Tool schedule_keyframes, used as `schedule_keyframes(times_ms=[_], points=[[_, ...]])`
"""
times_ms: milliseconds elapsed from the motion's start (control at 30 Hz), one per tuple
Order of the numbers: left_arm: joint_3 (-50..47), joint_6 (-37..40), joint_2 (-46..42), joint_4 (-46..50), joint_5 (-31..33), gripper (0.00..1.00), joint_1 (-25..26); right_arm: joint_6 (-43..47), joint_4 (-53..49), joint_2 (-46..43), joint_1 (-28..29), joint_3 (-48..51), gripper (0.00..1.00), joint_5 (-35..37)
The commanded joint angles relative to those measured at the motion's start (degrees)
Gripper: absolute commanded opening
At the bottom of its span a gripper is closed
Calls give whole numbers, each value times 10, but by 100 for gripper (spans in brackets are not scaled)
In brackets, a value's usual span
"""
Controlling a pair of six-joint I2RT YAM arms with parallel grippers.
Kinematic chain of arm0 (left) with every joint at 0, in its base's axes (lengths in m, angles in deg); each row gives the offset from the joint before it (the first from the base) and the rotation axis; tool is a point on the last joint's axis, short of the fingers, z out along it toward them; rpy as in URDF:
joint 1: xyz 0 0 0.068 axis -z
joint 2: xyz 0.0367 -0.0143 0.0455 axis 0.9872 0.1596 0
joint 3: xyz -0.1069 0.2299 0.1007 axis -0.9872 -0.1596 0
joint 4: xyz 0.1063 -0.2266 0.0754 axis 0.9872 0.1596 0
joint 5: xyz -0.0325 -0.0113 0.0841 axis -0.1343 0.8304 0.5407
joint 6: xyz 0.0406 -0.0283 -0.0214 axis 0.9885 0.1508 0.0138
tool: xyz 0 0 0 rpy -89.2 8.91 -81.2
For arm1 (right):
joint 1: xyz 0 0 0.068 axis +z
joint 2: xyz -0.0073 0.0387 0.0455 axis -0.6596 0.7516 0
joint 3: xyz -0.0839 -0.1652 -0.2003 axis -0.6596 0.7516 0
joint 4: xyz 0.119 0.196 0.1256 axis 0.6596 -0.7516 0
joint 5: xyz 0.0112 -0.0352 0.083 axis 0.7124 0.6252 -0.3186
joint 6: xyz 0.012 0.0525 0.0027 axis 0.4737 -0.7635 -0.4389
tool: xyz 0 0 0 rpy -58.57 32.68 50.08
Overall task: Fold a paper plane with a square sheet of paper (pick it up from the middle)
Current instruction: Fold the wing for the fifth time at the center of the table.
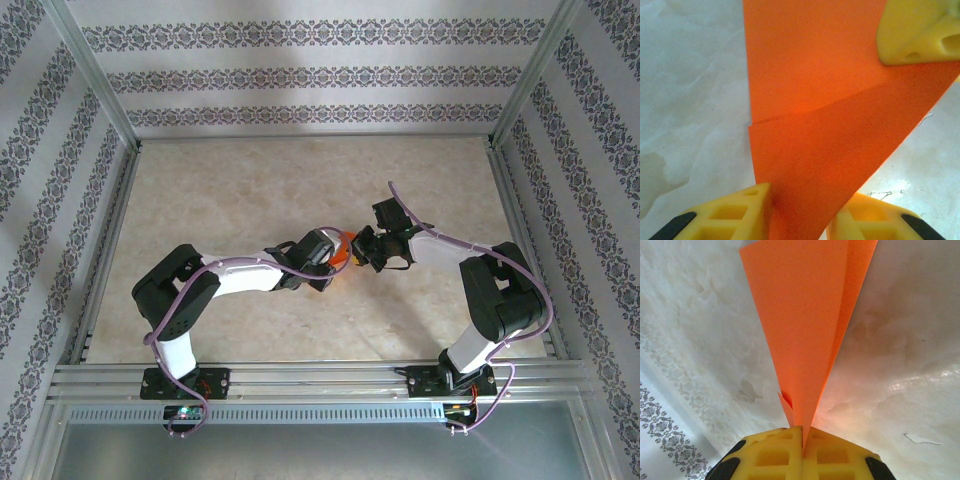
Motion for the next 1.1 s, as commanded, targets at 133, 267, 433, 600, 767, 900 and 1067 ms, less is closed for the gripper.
schedule_keyframes(times_ms=[133,267,433,600,767,900,1067], points=[[11,-9,-15,26,5,41,9,-2,-13,9,6,-10,3,-7],[14,-7,-30,34,5,42,9,1,-16,11,6,-9,3,-9],[21,13,-33,55,24,41,18,6,-21,12,7,-9,3,-11],[31,46,-17,72,53,36,34,9,-27,14,7,-10,3,-12],[31,64,-1,68,67,31,39,9,-26,15,7,-9,3,-16],[23,73,2,54,76,31,40,8,-26,16,7,-10,4,-18],[12,84,2,38,77,26,45,8,-27,17,6,-11,4,-19]])
